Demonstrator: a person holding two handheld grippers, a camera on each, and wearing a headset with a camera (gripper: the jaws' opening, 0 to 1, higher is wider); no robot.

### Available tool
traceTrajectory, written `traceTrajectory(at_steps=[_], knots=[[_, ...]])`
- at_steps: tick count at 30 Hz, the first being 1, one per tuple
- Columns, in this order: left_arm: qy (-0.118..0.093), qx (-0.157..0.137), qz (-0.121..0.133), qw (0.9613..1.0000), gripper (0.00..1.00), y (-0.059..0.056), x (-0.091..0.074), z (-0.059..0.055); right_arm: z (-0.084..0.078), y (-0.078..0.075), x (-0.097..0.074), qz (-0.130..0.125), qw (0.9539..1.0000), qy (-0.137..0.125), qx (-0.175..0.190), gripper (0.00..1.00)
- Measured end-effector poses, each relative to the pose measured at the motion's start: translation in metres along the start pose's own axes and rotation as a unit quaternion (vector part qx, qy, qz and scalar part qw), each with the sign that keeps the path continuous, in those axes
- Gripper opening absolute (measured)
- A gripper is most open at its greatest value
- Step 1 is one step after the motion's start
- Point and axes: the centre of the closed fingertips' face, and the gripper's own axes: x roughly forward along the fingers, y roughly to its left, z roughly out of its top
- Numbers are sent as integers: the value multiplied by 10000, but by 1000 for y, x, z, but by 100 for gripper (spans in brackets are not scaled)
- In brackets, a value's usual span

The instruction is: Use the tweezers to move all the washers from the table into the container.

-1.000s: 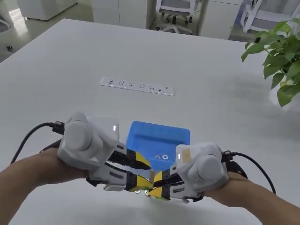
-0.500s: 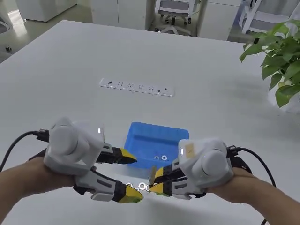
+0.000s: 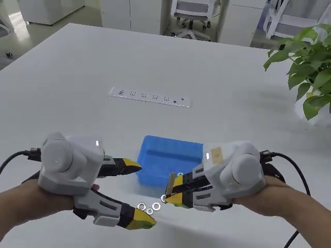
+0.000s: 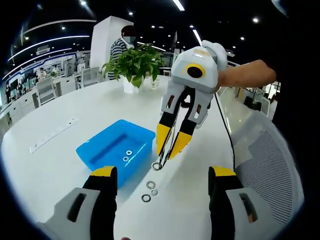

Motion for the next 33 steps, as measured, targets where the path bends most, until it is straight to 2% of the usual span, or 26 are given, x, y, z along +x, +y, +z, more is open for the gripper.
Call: traceTrajectory(at_steps=[15, 18, 27, 33], knots=[[-69, -164, 119, 9998, 92, 3, -5, 0, 12, -30, -11, -241, 9996, -156, -14, 8], [-127, -184, 158, 9996, 95, 4, -7, 1, 12, -37, -11, -277, 9995, -148, -41, 8], [-115, -185, 231, 9995, 99, 10, -13, 0, 11, -56, -5, -327, 9994, -122, -68, 8], [-127, -159, 282, 9994, 99, 16, -16, 0, 7, -62, 0, -328, 9994, -71, -78, 8]])
